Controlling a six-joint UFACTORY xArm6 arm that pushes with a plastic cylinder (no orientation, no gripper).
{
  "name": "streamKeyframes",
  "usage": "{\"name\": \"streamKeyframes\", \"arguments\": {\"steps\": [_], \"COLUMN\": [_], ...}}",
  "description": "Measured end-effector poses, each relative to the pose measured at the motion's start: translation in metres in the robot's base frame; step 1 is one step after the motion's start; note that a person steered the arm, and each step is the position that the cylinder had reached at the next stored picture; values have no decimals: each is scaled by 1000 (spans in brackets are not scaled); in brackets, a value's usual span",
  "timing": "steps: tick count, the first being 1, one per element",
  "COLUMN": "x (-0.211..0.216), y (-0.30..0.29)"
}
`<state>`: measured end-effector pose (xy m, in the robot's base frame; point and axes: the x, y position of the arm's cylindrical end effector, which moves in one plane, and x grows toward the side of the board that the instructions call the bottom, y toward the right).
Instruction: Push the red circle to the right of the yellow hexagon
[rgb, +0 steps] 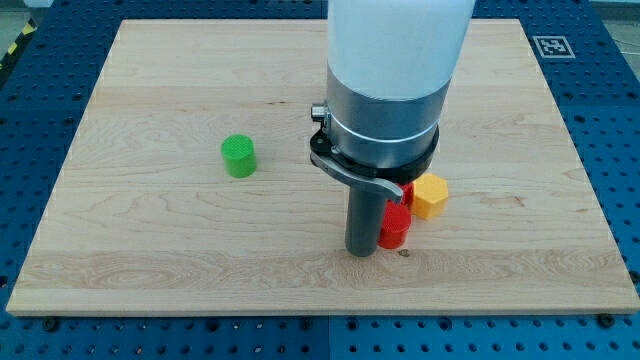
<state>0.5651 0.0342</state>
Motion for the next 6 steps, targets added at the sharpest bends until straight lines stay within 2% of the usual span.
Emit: {"name": "streamKeyframes", "arguments": {"steps": [2, 4, 5, 6], "x": [0, 0, 0, -1], "y": [-11, 3, -12, 6]}}
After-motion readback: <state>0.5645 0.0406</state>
